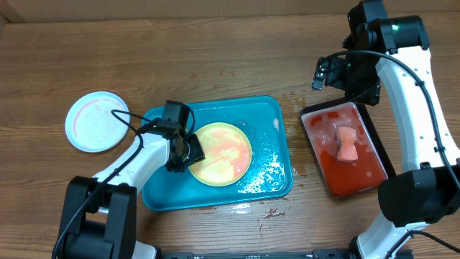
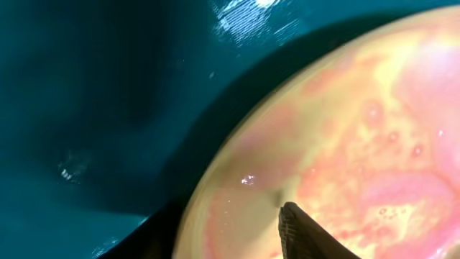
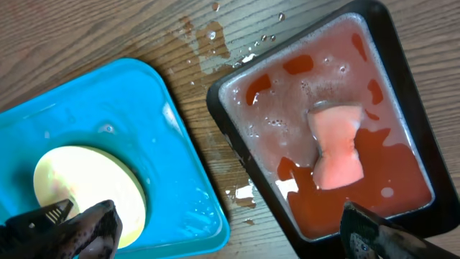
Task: Clean dirty plates on tray and stack at the side
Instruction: 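Hold the yellow plate rim with the left gripper on the tray, then tilt the yellow plate up on its edge with the left gripper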
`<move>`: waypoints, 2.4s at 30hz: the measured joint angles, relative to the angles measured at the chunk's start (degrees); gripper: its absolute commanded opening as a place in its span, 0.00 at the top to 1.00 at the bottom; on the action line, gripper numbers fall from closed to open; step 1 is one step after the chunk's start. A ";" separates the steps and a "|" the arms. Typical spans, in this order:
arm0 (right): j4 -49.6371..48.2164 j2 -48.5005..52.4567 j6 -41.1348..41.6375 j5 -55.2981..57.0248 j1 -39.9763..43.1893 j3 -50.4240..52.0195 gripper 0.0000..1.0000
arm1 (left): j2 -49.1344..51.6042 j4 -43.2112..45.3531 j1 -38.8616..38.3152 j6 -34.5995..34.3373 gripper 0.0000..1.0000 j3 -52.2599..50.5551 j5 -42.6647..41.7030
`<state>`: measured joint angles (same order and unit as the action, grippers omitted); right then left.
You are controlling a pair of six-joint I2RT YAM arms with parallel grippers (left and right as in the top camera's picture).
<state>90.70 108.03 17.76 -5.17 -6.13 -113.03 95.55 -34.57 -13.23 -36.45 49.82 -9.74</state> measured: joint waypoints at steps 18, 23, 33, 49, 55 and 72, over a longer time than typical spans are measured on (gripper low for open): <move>0.39 0.00 -1.25 -0.87 0.00 0.00 0.00 | 0.46 2.71 -0.02 0.11 0.20 1.46 -4.59; 0.42 0.00 -1.31 -1.01 0.00 0.00 0.00 | 0.55 2.56 0.09 0.24 0.01 1.33 -3.98; 0.46 0.00 -1.33 -1.03 -0.02 0.00 0.00 | 0.52 2.82 0.15 7.06 0.02 1.20 -5.73; 0.44 0.00 -1.29 -1.03 0.00 0.00 0.00 | 1.99 2.93 0.48 9.46 0.96 -0.02 -7.37; 0.42 0.00 -1.33 -1.05 0.00 0.00 0.00 | 1.99 2.91 0.48 8.70 0.96 -0.02 -7.30; -1.33 0.00 -1.31 -1.05 -0.02 0.00 0.00 | 2.78 -15.58 -1.44 7.69 0.96 14.21 7.96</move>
<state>89.36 108.03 16.45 -6.22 -6.15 -113.03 98.32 -50.15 -14.68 -28.75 64.03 -1.78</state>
